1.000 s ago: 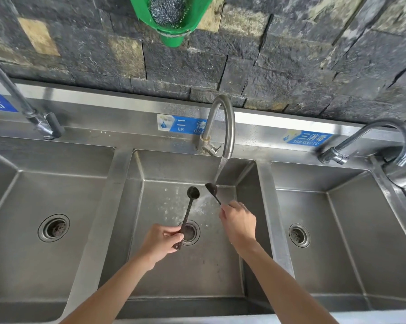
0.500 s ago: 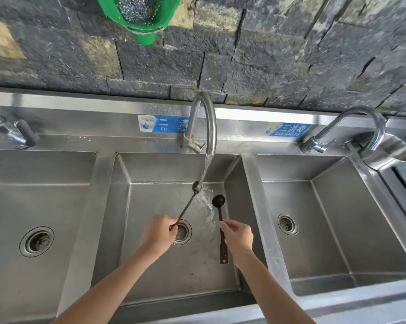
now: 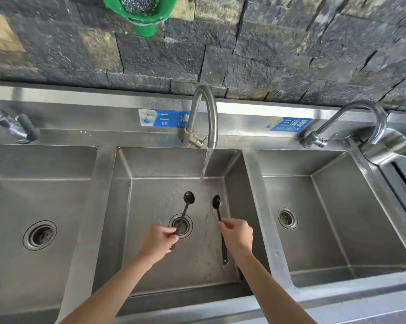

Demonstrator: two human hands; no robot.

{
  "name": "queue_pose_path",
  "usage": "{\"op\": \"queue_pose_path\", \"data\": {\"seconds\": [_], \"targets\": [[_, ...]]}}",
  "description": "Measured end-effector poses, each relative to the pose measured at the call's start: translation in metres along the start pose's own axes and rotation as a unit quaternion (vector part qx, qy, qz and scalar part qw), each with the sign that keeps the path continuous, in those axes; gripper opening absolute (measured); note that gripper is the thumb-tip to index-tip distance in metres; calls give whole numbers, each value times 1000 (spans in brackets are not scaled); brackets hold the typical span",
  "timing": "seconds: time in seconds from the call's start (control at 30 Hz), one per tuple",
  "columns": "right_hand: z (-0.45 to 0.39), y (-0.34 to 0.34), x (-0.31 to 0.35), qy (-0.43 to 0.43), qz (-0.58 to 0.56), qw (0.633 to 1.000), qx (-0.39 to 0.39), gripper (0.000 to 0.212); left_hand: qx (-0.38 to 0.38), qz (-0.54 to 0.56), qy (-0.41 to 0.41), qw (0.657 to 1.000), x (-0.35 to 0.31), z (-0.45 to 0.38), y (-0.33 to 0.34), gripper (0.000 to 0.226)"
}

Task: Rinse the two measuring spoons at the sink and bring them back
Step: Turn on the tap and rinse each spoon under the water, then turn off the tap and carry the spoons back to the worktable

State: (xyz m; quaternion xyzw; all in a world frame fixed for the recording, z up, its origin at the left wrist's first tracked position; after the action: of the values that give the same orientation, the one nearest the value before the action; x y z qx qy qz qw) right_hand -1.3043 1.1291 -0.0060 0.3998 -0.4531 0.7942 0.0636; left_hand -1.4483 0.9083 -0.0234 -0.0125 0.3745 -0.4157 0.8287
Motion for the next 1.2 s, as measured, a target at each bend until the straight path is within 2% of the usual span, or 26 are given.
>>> {"op": "queue_pose_path", "data": {"seconds": [0.07,0.1,0.17,0.23,0.33,0.4,0.47,0.6,0.7,0.8,0.9,1.07,1.2], "targets": [[3,-12,2,-32,96,995,-11,22,-90,-204,76,972,-8,5,-6,29],[6,-18,2,-41,127,991,-17,24,-119,-260,94,954,-10,8,-6,29],[10,-31,2,-55,155,986,-21,27,-150,-323,111,928,-14,15,-2,31],[13,-45,-3,-55,158,985,-31,26,-153,-340,125,920,-18,19,7,31],[11,-64,-19,-48,102,992,-54,20,-130,-263,147,945,-26,27,23,28],[9,-80,-29,-40,16,997,-69,14,-65,-166,135,975,-32,31,41,27],[4,-97,-43,-19,-74,994,-80,7,22,-42,83,995,-38,36,65,30],[-12,-129,-80,34,-251,966,-58,15,98,90,14,991,-63,47,124,32],[-32,-162,-106,32,-308,950,-39,20,129,145,-25,981,-88,56,179,31],[-57,-194,-141,47,-345,937,-26,26,142,175,-46,973,-113,58,241,30],[-87,-219,-184,69,-353,933,-17,15,146,202,-70,966,-130,52,306,34],[-137,-239,-257,96,-341,935,12,27,87,223,-102,966,-139,24,405,31],[-168,-232,-332,175,-286,942,15,16,36,238,-168,956,-122,-14,471,28]]}}
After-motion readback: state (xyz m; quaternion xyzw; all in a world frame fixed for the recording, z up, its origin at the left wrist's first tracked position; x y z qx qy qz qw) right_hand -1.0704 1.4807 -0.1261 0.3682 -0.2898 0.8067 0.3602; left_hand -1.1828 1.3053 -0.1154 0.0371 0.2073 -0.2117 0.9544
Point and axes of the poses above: each hand's wrist, its own z-axis away from the middle knuckle, its own y-axis out of the palm, x = y × z, the point moved 8 cm from there along -z, towards the middle knuckle, and after that the axes turned 12 degrees about -y, right-handed, at the moved point
